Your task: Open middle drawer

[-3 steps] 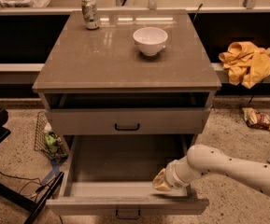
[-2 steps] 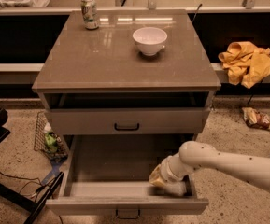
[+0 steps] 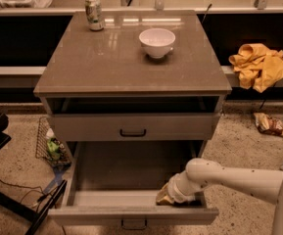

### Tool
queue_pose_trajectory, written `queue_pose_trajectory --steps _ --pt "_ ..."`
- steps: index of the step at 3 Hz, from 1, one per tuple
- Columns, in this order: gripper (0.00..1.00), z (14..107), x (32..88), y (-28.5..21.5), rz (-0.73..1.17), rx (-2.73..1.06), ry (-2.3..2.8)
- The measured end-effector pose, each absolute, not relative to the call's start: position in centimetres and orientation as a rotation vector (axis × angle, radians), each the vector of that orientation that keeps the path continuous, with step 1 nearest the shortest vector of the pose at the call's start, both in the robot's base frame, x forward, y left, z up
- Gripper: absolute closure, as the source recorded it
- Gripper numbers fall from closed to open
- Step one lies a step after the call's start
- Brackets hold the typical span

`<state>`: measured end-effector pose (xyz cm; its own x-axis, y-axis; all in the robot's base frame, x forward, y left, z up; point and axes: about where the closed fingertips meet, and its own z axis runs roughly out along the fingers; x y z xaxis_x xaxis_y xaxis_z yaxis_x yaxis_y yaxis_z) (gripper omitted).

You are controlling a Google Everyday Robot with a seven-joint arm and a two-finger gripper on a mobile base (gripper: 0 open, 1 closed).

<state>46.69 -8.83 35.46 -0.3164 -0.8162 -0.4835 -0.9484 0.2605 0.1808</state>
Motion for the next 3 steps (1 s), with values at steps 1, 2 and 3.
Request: queue_pose_trajectory --steps 1,2,3 --pt "1.0 35.01 44.62 -10.25 0.671 -1.547 2.306" --pt "1.0 35.27 44.64 -10.24 0.671 -1.547 2.306" --pt "1.0 35.27 44.63 -10.25 0.671 -1.547 2.306"
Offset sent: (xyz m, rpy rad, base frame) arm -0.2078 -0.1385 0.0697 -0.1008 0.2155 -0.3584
